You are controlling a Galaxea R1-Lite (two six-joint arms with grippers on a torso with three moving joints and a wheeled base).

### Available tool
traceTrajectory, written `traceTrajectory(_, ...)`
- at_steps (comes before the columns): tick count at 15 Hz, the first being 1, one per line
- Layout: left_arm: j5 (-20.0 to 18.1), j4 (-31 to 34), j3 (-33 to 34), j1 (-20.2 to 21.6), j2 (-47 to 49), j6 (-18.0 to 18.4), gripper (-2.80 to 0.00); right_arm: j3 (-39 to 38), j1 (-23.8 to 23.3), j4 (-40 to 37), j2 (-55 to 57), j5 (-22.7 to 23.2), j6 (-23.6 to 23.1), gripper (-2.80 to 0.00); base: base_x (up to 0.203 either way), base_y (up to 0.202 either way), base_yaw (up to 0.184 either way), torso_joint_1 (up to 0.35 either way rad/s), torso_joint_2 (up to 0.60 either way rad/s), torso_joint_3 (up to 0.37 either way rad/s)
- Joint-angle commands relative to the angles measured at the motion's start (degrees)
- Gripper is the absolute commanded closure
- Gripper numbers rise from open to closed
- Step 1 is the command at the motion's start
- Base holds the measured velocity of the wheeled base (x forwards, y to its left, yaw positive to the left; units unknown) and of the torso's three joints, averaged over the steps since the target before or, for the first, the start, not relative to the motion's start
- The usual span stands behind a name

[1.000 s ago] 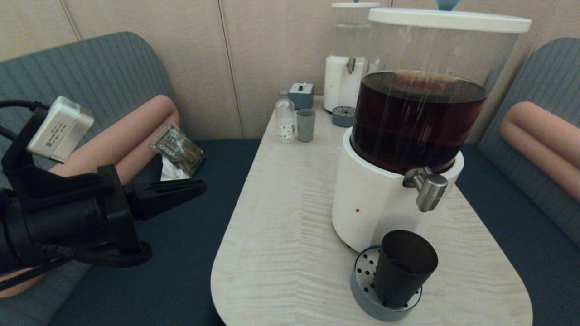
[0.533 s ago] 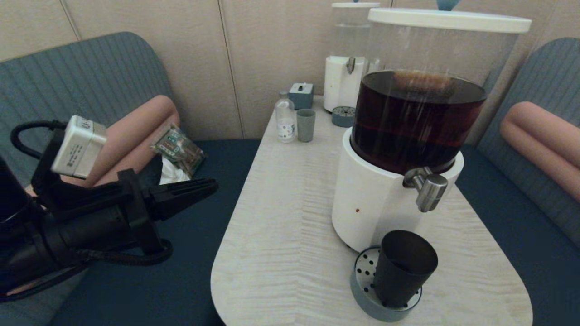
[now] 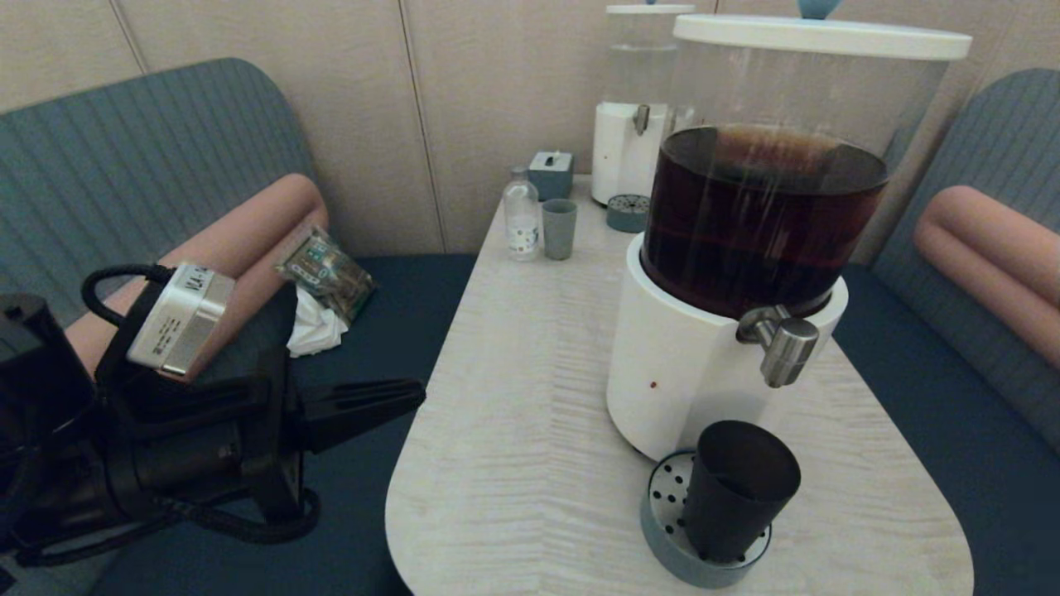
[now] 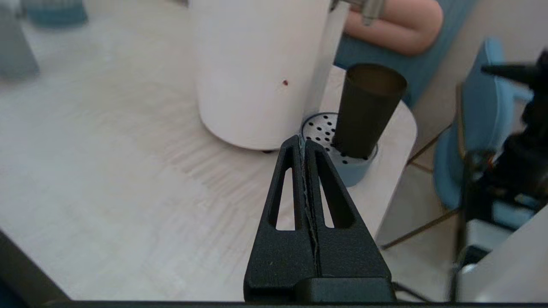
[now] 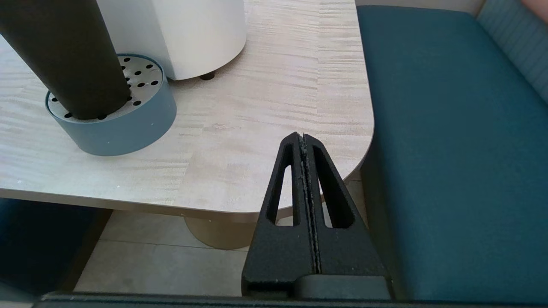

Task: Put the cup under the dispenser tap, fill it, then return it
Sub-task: Place the cup next to the water dispenser

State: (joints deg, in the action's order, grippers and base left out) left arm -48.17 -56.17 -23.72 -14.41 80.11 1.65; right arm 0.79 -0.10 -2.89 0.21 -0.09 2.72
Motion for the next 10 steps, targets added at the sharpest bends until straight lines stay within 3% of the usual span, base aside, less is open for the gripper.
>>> traceTrajectory(1,-0.48,-4.33,1.34,0.00,4.18,0.69,0.00,0.00,0.01,-0.01,0.06,0.01,0.01,0.00,0.000,0.000,0.000,0.000,0.00,0.000)
traceTrajectory(5,-0.68,-10.73,1.57,0.29,12.20,0.81,0.00,0.00,0.01,-0.01,0.06,0.01,0.01,0.00,0.000,0.000,0.000,0.000,0.00,0.000)
traceTrajectory(6,-1.17,-11.14,1.06,0.27,13.99,1.01,-2.80,0.00,0.01,-0.01,0.06,0.01,0.01,0.00,0.000,0.000,0.000,0.000,0.00,0.000)
traceTrajectory(10,-3.61,-12.31,0.25,-1.69,18.31,1.03,-2.80,0.00,0.01,-0.01,0.06,0.01,0.01,0.00,0.000,0.000,0.000,0.000,0.00,0.000)
